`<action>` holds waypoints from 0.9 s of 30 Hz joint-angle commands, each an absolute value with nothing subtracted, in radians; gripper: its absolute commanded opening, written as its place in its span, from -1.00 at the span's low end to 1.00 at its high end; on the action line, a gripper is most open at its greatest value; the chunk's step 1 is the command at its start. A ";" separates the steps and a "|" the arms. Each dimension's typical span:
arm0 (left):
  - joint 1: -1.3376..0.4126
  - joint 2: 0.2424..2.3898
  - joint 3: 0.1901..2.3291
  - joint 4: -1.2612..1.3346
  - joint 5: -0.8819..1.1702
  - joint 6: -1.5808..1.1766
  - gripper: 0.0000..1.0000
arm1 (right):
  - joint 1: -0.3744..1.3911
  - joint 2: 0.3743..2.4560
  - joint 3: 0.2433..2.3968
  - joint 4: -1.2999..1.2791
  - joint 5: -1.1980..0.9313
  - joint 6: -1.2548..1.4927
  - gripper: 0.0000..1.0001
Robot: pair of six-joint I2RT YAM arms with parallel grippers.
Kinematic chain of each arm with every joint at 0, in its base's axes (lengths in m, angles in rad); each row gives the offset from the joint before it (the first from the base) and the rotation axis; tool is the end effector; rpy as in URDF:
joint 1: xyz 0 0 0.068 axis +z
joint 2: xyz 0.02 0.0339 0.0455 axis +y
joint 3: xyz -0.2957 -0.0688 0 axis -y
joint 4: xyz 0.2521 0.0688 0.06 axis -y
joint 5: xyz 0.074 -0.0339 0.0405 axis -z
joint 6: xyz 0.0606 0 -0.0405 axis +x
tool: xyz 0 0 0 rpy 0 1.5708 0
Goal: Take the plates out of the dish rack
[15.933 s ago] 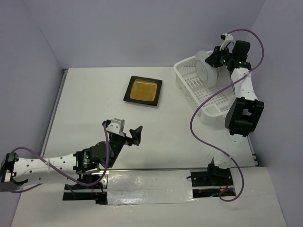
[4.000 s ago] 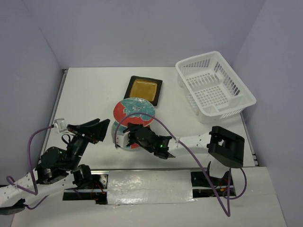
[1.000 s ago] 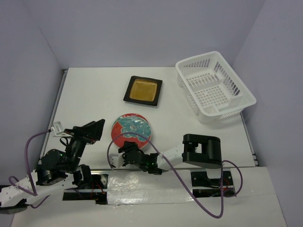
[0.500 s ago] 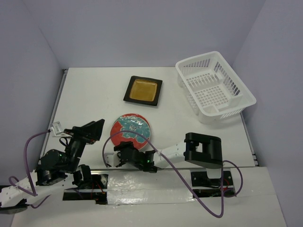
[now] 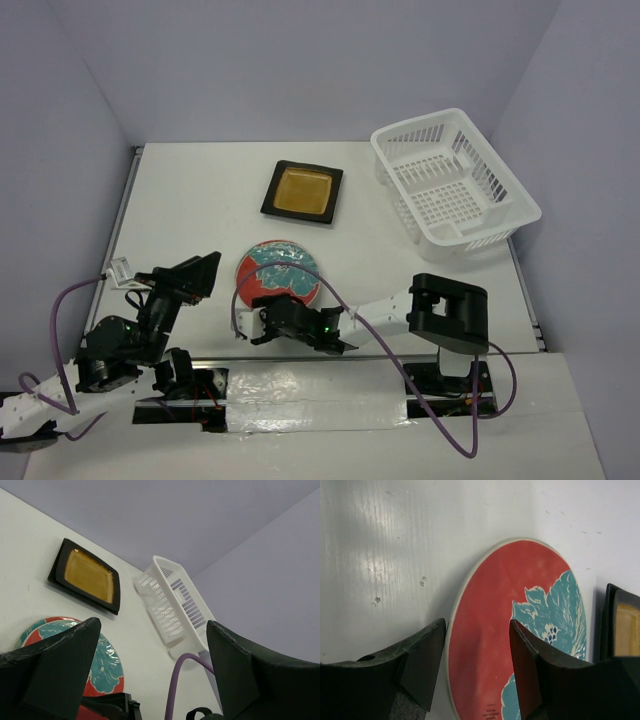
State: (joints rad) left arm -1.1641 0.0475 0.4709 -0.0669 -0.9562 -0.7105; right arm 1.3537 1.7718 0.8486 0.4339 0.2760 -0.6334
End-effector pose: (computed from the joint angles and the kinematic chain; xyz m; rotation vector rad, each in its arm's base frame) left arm 0.0581 -0.0097 0.3238 -0.5792 1.3179 -0.9848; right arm 0.1014 0.3829 0.1762 -1.6143 1.2540 0.1663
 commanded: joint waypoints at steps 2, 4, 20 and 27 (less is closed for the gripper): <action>-1.170 0.048 0.474 -0.023 -0.957 -0.701 0.99 | 1.319 1.690 0.828 0.520 0.201 -0.581 0.22; -1.170 0.046 0.474 -0.025 -0.956 -0.701 0.98 | 1.312 1.692 0.825 0.526 0.180 -0.575 0.22; -1.170 0.077 0.471 0.020 -0.960 -0.651 0.98 | 1.299 1.464 0.792 0.477 0.121 -0.438 0.29; -1.172 0.291 0.535 0.060 -0.936 -0.554 0.99 | 1.167 1.142 0.775 0.244 0.289 -0.005 0.99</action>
State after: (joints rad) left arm -1.1641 0.1986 0.4812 0.0090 -0.9520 -0.6212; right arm 1.2137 1.2636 0.7834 0.3485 0.1577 -0.2642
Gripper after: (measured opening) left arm 0.994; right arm 0.967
